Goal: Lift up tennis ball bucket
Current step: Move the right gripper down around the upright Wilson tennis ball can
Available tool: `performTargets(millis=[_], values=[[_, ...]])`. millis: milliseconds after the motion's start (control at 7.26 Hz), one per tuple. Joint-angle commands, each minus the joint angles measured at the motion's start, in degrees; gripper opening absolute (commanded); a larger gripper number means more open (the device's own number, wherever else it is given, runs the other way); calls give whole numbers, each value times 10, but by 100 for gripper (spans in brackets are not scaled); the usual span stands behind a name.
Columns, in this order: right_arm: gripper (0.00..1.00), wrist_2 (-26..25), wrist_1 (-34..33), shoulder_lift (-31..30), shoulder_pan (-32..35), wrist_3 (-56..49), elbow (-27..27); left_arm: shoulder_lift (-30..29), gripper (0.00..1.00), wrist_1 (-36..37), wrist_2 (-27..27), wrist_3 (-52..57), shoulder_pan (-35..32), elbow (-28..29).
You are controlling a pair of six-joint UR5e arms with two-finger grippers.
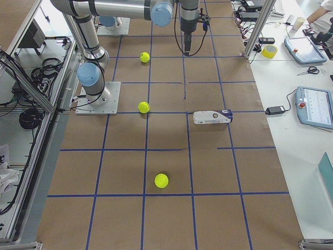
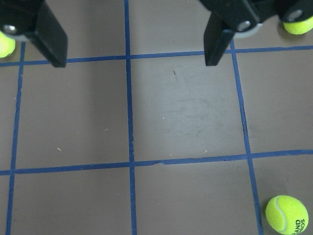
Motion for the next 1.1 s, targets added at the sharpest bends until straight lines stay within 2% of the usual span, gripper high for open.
performTargets(millis=[0,275,688,964], values=[[100,3,-45,52,-92,-87,-7,0,100,0,0,0,0,0],[100,3,-131,174,-115,-152,-56,1,100,0,0,0,0,0],[100,6,-194,317,-135,-170,-148,1,100,0,1,0,0,0],[100,10,-192,347,-139,-172,-162,1,100,0,0,0,0,0]])
